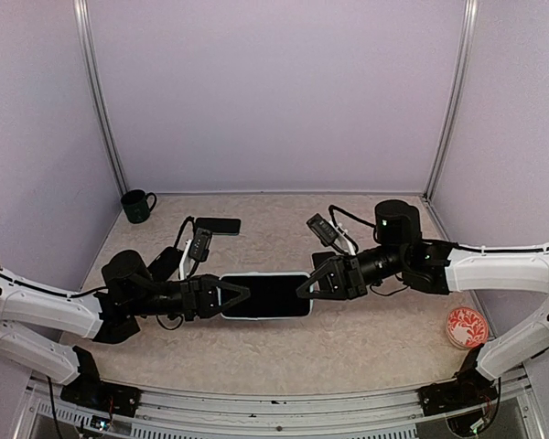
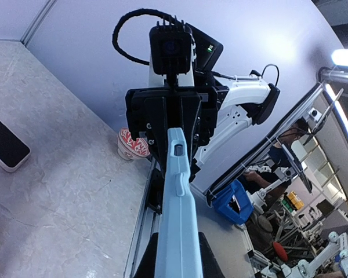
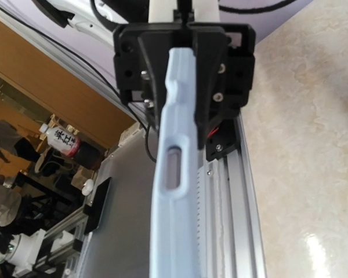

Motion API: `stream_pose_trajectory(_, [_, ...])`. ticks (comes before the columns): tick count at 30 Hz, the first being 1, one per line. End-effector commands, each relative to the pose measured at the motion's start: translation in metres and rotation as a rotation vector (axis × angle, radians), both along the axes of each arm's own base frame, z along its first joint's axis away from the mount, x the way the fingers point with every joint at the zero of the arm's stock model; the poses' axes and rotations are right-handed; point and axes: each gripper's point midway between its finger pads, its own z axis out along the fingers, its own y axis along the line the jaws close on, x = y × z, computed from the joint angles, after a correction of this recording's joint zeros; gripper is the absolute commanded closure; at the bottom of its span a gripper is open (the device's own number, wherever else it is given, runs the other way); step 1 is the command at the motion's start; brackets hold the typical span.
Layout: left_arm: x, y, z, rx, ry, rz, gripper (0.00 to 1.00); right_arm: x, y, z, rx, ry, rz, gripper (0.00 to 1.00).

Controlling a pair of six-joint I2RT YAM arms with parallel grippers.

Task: Put the phone into the phone case
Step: Press the phone case against the phone.

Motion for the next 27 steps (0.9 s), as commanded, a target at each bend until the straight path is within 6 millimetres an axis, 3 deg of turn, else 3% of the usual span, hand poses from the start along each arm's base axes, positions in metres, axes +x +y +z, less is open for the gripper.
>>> stream_pose_trajectory(1, [-0.004, -0.001, 0.018, -0.04, -0.06, -0.013, 1.0, 0.007, 0.003, 0.024, 0.045, -0.071, -0.037, 1.0])
stream_pose_trajectory(6, [-0.003, -0.001, 0.017, -0.041, -0.064, -0.003, 1.0, 0.003, 0.001, 0.023, 0.043, -0.068, -0.013, 1.0])
stream_pose_trajectory(10, [-0.002, 0.002, 0.019, -0.05, -0.073, 0.013, 1.0, -0.003, -0.001, 0.019, 0.036, -0.061, 0.015, 0.6])
stream_pose_trajectory(13, [-0.001, 0.005, 0.023, -0.063, -0.087, 0.032, 1.0, -0.007, -0.004, 0.016, 0.034, -0.063, 0.026, 0.43])
stream_pose_trajectory(27, [-0.002, 0.011, 0.037, -0.111, -0.112, 0.048, 1.0, -0.012, 0.004, -0.011, -0.006, -0.04, 0.044, 0.35])
